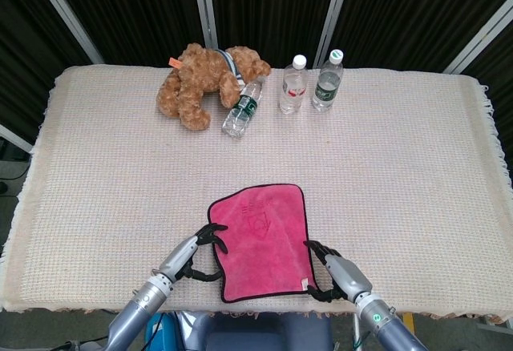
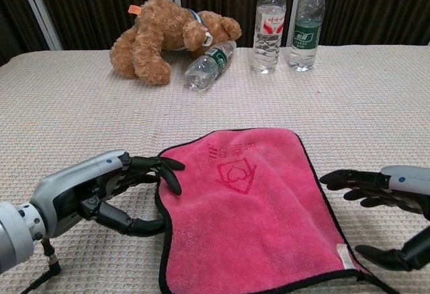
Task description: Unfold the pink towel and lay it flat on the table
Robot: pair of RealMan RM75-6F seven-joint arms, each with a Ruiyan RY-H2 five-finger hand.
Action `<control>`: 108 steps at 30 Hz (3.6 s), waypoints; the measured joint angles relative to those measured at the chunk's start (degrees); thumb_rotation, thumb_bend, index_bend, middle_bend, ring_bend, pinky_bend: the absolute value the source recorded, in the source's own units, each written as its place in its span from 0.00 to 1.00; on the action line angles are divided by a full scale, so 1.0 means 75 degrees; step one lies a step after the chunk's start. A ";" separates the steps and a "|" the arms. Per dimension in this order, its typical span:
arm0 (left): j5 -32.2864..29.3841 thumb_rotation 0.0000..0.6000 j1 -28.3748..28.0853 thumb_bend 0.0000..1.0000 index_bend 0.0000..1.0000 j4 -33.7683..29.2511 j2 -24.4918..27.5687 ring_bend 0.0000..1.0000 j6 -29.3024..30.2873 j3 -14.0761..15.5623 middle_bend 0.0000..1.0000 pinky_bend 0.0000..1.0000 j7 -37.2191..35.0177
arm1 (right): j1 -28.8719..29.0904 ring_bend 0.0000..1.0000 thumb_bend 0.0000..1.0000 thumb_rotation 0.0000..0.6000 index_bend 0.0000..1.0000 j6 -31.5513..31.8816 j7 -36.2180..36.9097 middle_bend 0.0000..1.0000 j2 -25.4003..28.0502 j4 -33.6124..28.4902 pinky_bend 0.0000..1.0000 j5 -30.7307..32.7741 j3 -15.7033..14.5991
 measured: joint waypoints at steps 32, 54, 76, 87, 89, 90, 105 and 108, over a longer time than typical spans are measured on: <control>0.0230 1.00 -0.0387 0.70 0.24 -0.0585 0.2067 0.00 -0.0054 -0.0916 0.09 0.00 -0.0528 | -0.0650 0.00 0.32 1.00 0.00 0.0492 0.1392 0.00 0.1412 -0.0695 0.00 -0.2618 0.0134; 0.0231 1.00 -0.1386 0.17 0.44 0.1904 0.0246 0.00 0.0133 -0.0708 0.18 0.00 0.4828 | -0.1193 0.00 0.32 1.00 0.00 0.1238 0.3131 0.00 0.0827 0.1481 0.00 -0.3739 0.0327; 0.0595 1.00 -0.1627 0.17 0.51 0.4071 -0.1330 0.00 0.0887 -0.0874 0.19 0.00 0.4874 | -0.1297 0.00 0.32 1.00 0.00 0.1349 0.3584 0.00 0.0569 0.1818 0.00 -0.3955 0.0361; 0.0716 1.00 -0.1923 0.17 0.52 0.4819 -0.2004 0.00 0.0733 -0.0865 0.19 0.00 0.4831 | -0.1296 0.00 0.32 1.00 0.00 0.1306 0.3706 0.00 0.0547 0.1894 0.00 -0.3803 0.0448; 0.0728 1.00 -0.1935 0.17 0.51 0.4906 -0.2050 0.00 0.0725 -0.0849 0.19 0.00 0.4826 | -0.1302 0.00 0.32 1.00 0.00 0.1303 0.3747 0.00 0.0556 0.1900 0.00 -0.3815 0.0446; 0.0738 1.00 -0.1938 0.17 0.51 0.4948 -0.2063 0.00 0.0720 -0.0833 0.19 0.00 0.4804 | -0.1304 0.00 0.32 1.00 0.00 0.1299 0.3772 0.00 0.0563 0.1893 0.00 -0.3823 0.0442; 0.0791 1.00 -0.1791 0.17 0.47 0.4614 -0.1439 0.00 0.0805 -0.0722 0.19 0.00 0.4738 | -0.1351 0.00 0.32 1.00 0.00 0.1327 0.3918 0.00 0.0567 0.1843 0.00 -0.3867 0.0450; 0.0802 1.00 -0.1783 0.17 0.47 0.4585 -0.1418 0.00 0.0803 -0.0702 0.19 0.00 0.4729 | -0.1352 0.00 0.32 1.00 0.00 0.1318 0.3920 0.00 0.0553 0.1850 0.00 -0.3833 0.0470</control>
